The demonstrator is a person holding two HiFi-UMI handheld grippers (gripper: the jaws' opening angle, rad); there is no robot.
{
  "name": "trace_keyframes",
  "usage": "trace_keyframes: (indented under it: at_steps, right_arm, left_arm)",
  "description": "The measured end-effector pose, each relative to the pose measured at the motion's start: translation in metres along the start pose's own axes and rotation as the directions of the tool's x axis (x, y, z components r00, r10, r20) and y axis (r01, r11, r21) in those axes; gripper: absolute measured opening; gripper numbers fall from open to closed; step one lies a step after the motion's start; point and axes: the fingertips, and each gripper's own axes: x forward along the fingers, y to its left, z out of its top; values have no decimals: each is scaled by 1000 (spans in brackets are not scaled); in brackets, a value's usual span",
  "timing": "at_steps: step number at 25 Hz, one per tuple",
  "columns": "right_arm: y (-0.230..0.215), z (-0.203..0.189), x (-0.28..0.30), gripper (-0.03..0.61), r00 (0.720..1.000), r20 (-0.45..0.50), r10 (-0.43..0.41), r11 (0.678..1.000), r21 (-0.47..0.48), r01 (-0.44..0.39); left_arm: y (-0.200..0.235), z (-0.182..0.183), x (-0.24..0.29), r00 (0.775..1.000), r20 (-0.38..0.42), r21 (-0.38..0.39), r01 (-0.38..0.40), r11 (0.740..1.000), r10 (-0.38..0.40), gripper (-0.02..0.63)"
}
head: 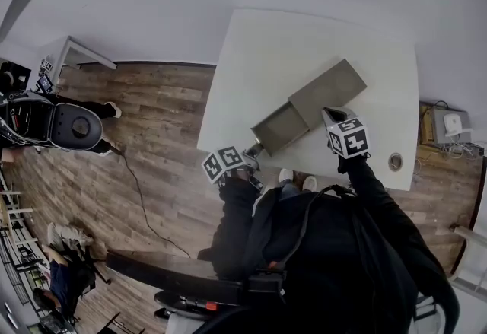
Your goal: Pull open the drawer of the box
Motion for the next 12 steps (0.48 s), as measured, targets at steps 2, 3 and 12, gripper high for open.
trace_keyframes:
  at_steps: [2, 3, 12]
  right_arm:
    - [-1, 0, 0, -8, 1000, 1, -1, 1000, 1, 1]
    - [-1, 0, 0, -8, 1000, 3, -1, 1000, 2, 1]
    - [3, -2, 1, -8, 1000, 9, 4, 1000, -2, -4]
  left_arm:
    - [1, 0, 0, 1000, 1, 0, -2, 1000, 2, 17]
    - [2, 1, 0, 1000, 2, 2, -4, 1000, 4, 17]
    - [6, 1, -2, 1000, 6, 11, -8, 1000, 8, 17]
